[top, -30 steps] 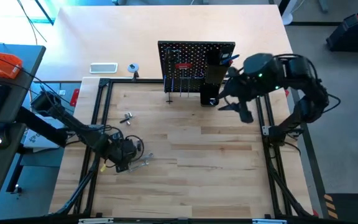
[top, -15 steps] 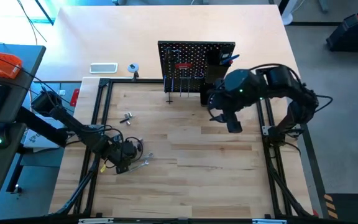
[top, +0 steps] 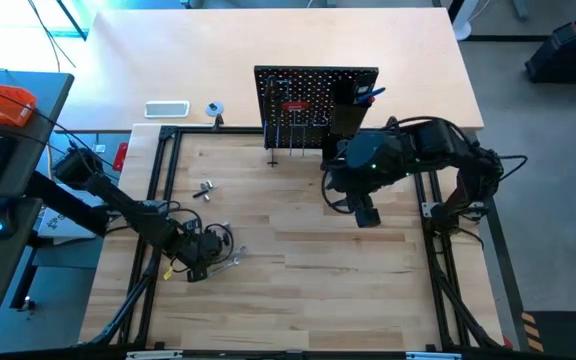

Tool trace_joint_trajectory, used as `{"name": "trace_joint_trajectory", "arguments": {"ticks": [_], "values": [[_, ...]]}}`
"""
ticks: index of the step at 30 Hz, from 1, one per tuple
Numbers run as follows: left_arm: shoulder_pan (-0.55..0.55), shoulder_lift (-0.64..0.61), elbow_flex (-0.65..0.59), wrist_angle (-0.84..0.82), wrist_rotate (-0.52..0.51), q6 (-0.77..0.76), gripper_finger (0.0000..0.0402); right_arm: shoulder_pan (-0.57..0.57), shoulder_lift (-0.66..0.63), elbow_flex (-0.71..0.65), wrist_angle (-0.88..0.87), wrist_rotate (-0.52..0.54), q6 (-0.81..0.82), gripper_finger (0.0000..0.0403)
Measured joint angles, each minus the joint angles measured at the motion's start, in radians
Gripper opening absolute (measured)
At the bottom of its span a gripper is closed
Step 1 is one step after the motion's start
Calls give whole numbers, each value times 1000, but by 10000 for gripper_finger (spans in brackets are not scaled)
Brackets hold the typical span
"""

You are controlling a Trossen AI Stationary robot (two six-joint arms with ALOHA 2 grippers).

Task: Hang tools onto peg board
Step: Hang the c-clamp on the peg board

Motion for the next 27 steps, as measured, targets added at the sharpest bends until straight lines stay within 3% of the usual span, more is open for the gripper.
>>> {"name": "trace_joint_trajectory", "arguments": {"ticks": [5,10,14,19,27], "values": [[0,5,0,17,-9,16,142,23,-1,0,0,35,36,177],[1,35,1,15,-17,15,147,48,-1,0,-4,76,48,177],[13,80,5,17,-5,15,126,62,-1,0,-4,108,66,177],[16,96,5,17,0,39,72,72,-1,0,-11,123,87,177],[16,70,11,15,-17,50,71,90,-1,0,-16,160,102,177]]}}
